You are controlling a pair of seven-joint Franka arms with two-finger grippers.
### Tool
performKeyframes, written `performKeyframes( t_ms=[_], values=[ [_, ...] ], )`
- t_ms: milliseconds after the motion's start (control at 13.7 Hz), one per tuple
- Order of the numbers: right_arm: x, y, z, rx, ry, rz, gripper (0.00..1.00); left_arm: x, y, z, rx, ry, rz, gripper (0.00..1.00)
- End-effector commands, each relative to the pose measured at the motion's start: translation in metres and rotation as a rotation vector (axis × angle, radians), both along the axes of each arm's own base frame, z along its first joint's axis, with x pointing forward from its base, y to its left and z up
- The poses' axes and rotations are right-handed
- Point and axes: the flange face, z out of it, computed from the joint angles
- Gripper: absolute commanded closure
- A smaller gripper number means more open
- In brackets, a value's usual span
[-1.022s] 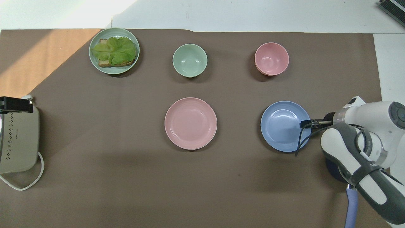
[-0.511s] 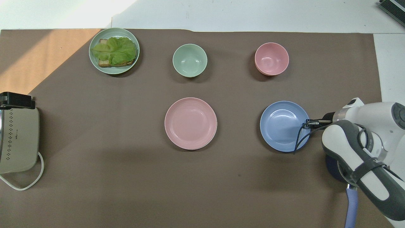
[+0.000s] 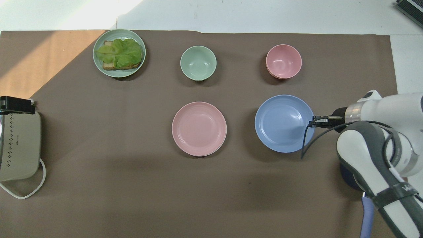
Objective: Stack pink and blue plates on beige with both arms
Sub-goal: 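Grasp the blue plate rim with the right gripper, then slide the blue plate onto the pink plate with the right gripper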
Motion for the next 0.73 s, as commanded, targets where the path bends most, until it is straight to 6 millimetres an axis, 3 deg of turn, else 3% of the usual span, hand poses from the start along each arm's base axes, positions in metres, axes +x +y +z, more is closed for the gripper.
performKeyframes(
  t_ms=[0, 292, 657],
  values=[
    [-0.002, 0.060, 0.004, 0.013, -0.012, -0.062, 1.00, -0.002, 0.003, 0.006, 0.008, 0.011, 0.000, 0.00],
    [-0.010, 0.140, -0.005, 0.027, -0.007, -0.082, 1.00, -0.002, 0.003, 0.006, 0.008, 0.011, 0.000, 0.00],
    [-0.021, 0.198, -0.038, 0.031, -0.022, -0.086, 1.00, -0.002, 0.003, 0.006, 0.008, 0.011, 0.000, 0.00]
  ],
)
